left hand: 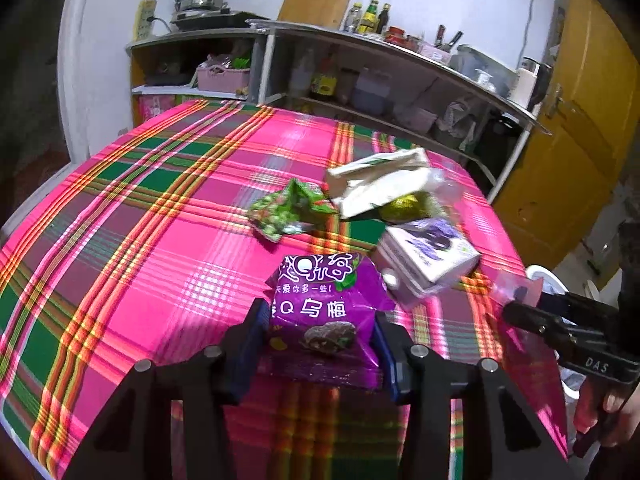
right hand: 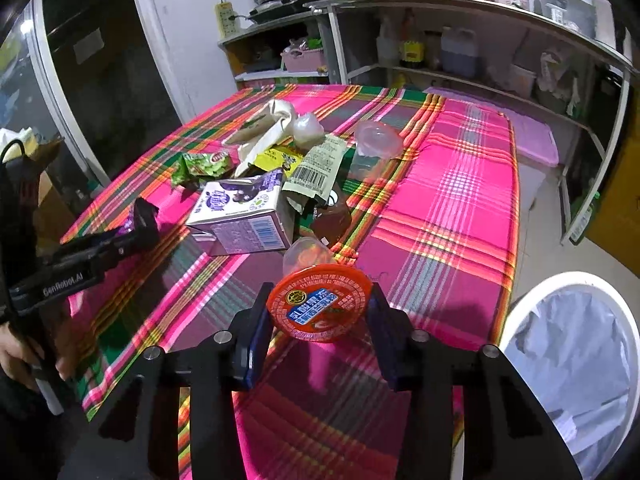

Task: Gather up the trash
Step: 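Grasp the purple snack bag with the left tool while the right tool grasps the red-lidded cup, then carry the snack bag and cup over the bin and open both tools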

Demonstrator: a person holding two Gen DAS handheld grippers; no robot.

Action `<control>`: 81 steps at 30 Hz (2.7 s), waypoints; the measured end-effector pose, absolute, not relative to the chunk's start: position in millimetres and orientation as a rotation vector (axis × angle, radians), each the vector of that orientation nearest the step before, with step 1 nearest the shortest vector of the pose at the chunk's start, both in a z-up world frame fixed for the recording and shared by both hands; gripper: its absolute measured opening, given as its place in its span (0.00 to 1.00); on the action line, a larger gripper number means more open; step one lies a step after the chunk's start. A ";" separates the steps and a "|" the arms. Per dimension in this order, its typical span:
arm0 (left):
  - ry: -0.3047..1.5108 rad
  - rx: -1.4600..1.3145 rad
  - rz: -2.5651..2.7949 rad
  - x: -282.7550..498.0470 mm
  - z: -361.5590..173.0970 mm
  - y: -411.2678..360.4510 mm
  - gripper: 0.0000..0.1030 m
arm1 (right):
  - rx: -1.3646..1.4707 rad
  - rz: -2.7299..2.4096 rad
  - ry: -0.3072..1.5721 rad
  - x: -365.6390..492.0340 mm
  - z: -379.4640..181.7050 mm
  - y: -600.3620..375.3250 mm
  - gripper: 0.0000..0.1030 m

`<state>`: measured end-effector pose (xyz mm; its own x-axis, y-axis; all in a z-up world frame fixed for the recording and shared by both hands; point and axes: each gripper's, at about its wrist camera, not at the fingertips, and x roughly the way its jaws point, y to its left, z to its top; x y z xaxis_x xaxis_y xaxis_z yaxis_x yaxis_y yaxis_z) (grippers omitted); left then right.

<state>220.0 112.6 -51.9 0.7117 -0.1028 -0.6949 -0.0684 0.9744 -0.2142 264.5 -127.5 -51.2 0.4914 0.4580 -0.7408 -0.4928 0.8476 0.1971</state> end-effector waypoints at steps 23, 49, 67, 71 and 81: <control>0.688 -0.130 -0.233 157.2 -6.0 14.5 0.47 | 0.065 0.456 0.778 173.9 -9.5 -206.5 0.44; 0.703 -0.038 -0.442 185.3 -2.0 -104.3 0.47 | 0.161 0.228 0.769 159.8 -21.6 -305.5 0.44; 0.830 0.006 -0.529 237.7 -41.9 -173.0 0.47 | 0.196 0.121 0.890 185.3 -66.4 -345.6 0.44; 0.876 0.008 -0.531 247.5 -54.6 -180.9 0.47 | 0.200 0.109 0.914 190.4 -76.3 -352.0 0.45; 0.979 0.001 -0.540 265.9 -72.1 -195.7 0.52 | 0.203 0.093 0.927 194.5 -84.9 -358.5 0.47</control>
